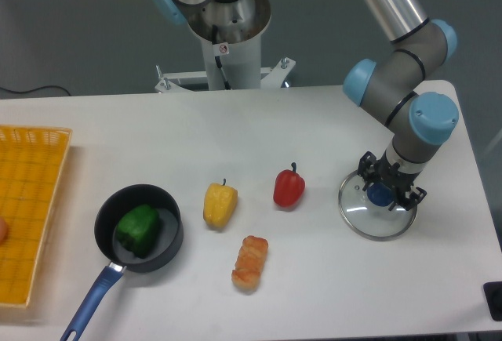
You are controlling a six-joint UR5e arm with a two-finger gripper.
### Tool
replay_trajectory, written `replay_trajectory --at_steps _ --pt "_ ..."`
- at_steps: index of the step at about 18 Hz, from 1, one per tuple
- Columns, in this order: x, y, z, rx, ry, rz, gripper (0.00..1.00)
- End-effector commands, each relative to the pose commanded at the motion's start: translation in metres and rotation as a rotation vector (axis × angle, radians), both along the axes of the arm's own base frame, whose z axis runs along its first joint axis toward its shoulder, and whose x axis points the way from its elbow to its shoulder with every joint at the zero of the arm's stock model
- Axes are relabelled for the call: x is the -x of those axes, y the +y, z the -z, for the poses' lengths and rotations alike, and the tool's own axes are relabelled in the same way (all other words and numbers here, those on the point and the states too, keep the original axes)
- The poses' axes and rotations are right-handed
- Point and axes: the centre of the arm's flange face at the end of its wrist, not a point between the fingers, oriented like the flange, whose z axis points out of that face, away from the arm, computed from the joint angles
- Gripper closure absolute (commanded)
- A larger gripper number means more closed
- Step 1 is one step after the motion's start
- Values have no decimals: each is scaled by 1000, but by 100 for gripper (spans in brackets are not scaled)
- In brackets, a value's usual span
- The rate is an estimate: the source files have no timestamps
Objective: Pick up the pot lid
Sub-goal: 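Close the gripper around the blue knob of the lid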
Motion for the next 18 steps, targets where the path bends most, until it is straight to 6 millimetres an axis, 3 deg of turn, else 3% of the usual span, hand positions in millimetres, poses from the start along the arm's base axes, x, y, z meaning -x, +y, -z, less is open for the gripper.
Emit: replay_trajectory --at_steps 13,18 --pt "-1 0 -6 6 12 0 38" --pt "1 2 -20 -5 37 3 38"
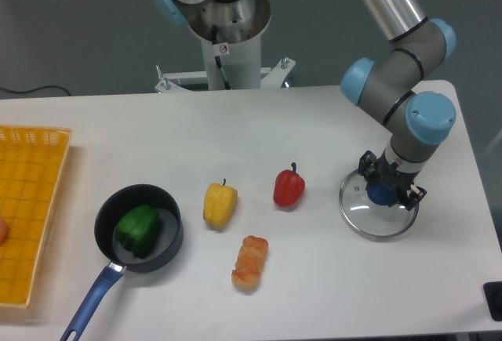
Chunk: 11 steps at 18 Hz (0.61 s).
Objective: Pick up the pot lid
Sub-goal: 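Close the gripper around the blue knob of the lid, then lift the glass lid by its knob up off the table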
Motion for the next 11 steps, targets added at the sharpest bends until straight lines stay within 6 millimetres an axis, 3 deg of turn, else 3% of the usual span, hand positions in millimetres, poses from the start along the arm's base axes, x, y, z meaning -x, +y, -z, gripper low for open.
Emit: replay_trajectory --at_steps 11 --pt "-13 5 -38 0 10 17 38"
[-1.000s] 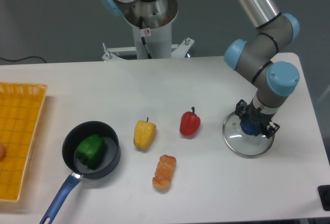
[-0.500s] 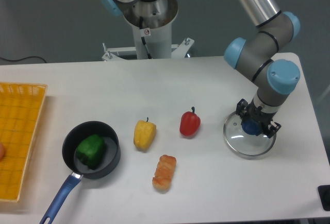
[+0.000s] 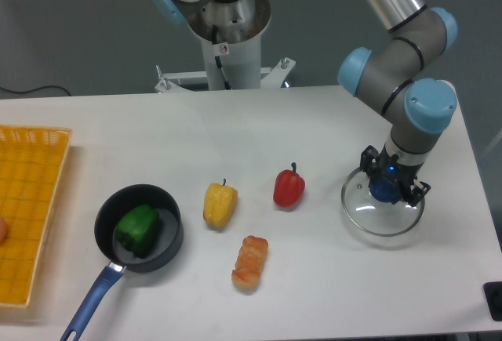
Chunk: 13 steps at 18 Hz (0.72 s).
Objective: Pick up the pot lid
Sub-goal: 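Lift the glass lid by its knob up off the table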
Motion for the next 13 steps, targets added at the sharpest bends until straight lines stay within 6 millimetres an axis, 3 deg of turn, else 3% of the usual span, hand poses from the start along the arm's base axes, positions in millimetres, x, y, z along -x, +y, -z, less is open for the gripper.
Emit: replay_trajectory --at_steps 5,13 --pt "-21 4 -39 7 -20 14 38" --pt "-34 2 -60 18 -30 20 38"
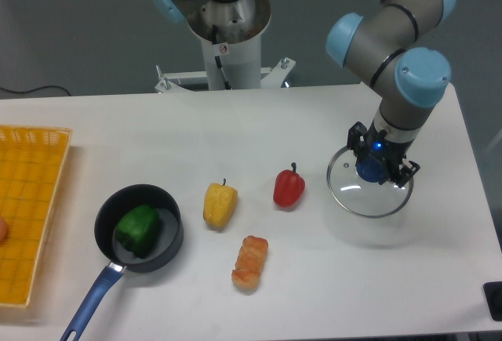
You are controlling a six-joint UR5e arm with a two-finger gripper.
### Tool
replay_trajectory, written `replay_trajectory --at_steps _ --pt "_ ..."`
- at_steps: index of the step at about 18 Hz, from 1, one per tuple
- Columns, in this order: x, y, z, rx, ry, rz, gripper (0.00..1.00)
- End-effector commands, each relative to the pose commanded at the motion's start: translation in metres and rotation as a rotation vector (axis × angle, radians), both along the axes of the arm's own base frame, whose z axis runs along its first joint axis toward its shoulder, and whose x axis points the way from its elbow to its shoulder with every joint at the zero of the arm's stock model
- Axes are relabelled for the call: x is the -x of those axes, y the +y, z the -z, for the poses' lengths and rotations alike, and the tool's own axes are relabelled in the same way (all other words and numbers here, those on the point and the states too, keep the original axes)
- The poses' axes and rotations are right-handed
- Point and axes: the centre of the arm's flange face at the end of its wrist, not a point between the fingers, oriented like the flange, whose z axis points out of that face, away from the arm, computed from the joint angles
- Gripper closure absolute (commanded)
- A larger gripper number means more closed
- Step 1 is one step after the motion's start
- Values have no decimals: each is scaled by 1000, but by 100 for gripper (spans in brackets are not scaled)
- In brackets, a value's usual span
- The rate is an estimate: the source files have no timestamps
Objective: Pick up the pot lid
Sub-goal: 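Lift the glass lid by its knob up off the table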
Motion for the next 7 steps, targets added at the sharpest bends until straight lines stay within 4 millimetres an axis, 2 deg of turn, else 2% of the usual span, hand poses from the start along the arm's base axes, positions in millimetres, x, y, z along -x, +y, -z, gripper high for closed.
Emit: replay_trajectory --at_steps 7 --pt "-2 -4 2 85 10 12 38"
